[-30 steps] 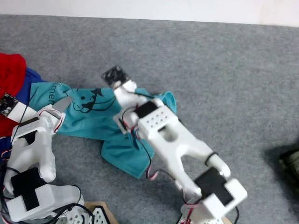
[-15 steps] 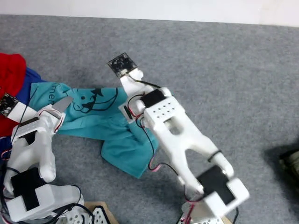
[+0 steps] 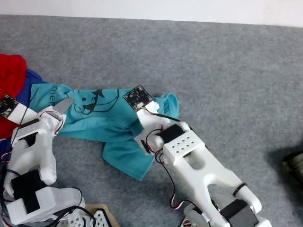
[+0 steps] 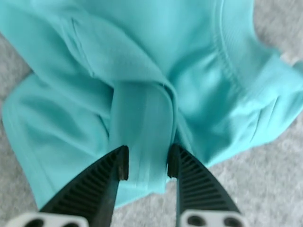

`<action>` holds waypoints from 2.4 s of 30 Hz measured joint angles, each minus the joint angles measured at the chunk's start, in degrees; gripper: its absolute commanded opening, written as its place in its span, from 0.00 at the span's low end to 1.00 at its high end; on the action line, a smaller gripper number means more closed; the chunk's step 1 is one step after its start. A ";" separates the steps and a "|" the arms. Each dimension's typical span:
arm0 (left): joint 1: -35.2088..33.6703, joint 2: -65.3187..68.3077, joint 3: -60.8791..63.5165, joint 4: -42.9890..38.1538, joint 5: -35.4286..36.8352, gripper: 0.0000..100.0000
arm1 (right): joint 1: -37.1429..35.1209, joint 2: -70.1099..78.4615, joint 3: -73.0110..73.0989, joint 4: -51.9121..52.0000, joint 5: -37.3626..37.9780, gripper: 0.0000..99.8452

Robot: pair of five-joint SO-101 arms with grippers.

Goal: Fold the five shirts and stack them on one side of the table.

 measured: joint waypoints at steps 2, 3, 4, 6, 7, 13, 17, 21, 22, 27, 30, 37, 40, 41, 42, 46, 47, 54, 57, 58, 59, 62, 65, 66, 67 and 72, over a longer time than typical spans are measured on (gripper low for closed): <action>0.00 0.00 0.00 0.00 0.00 0.51 | 0.00 -0.44 0.26 -1.93 0.00 0.15; 0.00 0.00 0.00 0.00 0.00 0.51 | 0.00 -0.44 0.44 -2.90 0.00 0.15; 0.00 0.00 0.00 0.00 0.00 0.51 | 0.09 -0.44 0.44 -4.04 0.00 0.15; 0.00 0.00 0.00 0.00 0.00 0.51 | 0.26 -0.44 0.44 -6.51 1.49 0.15; 0.00 0.00 0.00 0.00 0.00 0.51 | 0.18 -0.44 0.44 -7.65 2.20 0.15; 0.00 0.00 0.00 0.00 0.00 0.51 | 0.18 2.20 0.09 -12.75 3.34 0.15; 0.00 0.00 0.00 0.00 0.00 0.51 | 0.18 9.93 -3.60 -13.10 3.69 0.14; 0.00 0.00 0.00 0.00 0.00 0.51 | 0.18 15.82 -7.38 -13.19 3.69 0.06; 0.00 0.00 0.00 0.00 0.00 0.51 | 0.18 16.62 -8.26 -13.19 3.69 0.03; 0.00 0.00 0.00 0.00 0.00 0.51 | 0.18 17.32 -10.55 -13.19 3.69 0.01; 0.00 0.00 0.00 0.00 0.00 0.51 | 0.18 17.32 -11.25 -13.19 3.69 0.01; 0.00 0.00 0.00 0.00 0.00 0.51 | 3.16 17.58 -17.41 -10.81 5.98 0.02; 0.00 0.00 0.00 0.00 0.00 0.51 | 3.25 17.67 -20.92 -7.91 7.82 0.09; 0.00 0.00 0.00 0.00 0.00 0.51 | 3.25 17.67 -21.63 -7.56 8.09 0.15; 0.00 0.00 0.00 0.00 0.00 0.51 | 3.25 17.67 -22.07 -7.38 8.26 0.21; 0.00 0.00 0.00 0.00 0.00 0.51 | 3.25 17.76 -22.15 -7.30 8.44 0.33; 0.00 0.00 0.00 0.00 0.00 0.51 | 3.25 17.76 -22.24 -7.30 8.79 0.32; 0.00 0.00 0.00 0.00 0.00 0.51 | 3.25 17.76 -22.24 -2.37 11.52 0.23; 0.00 0.00 0.00 0.00 0.00 0.51 | 2.02 17.32 -21.10 3.52 11.52 0.23; 0.00 0.00 0.00 0.00 0.00 0.51 | 0.97 16.79 -19.87 4.92 11.52 0.23; 0.00 0.00 0.00 0.00 0.00 0.51 | 0.00 16.00 -18.64 5.98 11.52 0.23; 0.00 0.00 0.00 0.00 0.00 0.51 | -1.93 12.04 -13.98 7.12 11.52 0.23; 0.00 0.00 0.00 0.00 0.00 0.51 | -3.60 7.12 -8.79 7.21 11.52 0.23; 0.00 0.00 0.00 0.00 0.00 0.51 | -3.69 5.63 -7.65 7.21 11.52 0.23; 0.00 0.00 0.00 0.00 0.00 0.51 | -3.69 4.22 -6.68 7.21 11.52 0.23; 0.00 0.00 0.00 0.00 0.00 0.51 | -3.69 1.05 -1.67 2.11 10.64 0.23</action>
